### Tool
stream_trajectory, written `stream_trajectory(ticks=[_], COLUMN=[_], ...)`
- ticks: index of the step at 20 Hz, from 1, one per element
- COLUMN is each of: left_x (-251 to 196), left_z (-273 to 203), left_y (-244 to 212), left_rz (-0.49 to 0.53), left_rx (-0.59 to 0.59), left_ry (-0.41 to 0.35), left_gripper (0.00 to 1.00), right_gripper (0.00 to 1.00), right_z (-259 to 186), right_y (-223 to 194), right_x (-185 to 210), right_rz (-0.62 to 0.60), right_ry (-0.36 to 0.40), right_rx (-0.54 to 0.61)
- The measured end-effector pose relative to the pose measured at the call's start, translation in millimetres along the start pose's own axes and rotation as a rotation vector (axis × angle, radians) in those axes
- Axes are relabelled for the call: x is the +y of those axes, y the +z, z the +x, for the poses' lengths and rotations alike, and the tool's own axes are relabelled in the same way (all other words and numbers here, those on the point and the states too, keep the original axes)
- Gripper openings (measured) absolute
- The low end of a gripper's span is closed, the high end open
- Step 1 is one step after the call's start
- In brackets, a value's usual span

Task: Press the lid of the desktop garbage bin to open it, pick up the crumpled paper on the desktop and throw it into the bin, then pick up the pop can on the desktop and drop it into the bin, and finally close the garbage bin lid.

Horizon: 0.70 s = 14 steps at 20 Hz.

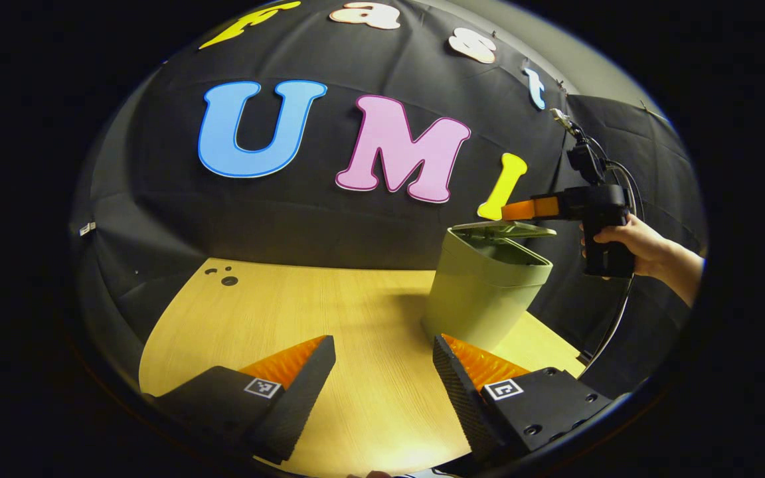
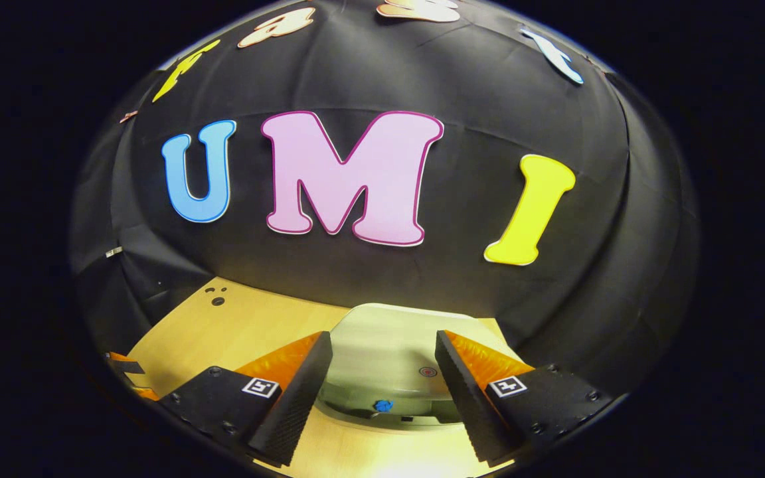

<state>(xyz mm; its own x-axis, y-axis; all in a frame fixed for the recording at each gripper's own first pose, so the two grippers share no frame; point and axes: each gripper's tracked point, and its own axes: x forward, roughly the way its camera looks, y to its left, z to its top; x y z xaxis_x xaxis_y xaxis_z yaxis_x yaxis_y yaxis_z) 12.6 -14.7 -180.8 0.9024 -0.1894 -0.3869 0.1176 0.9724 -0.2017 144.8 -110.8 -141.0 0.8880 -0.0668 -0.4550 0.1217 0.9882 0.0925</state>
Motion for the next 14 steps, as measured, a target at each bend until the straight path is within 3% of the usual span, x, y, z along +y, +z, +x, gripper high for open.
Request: stream_trajectory(ticks=[11, 14], left_x=[1, 3], left_z=[0, 2], left_y=[-4, -8], left_rz=[-0.030, -0.031], left_rx=[0.012, 0.035], left_ry=[-0.013, -0.003], left_gripper=[0.95, 0.95], right_gripper=[0.98, 0.99], right_z=[5, 8], right_y=[-61, -60], right_x=[-5, -5], right_rz=[0.052, 0.083], right_ry=[-0.009, 0.003], right_rx=[0.122, 0.111])
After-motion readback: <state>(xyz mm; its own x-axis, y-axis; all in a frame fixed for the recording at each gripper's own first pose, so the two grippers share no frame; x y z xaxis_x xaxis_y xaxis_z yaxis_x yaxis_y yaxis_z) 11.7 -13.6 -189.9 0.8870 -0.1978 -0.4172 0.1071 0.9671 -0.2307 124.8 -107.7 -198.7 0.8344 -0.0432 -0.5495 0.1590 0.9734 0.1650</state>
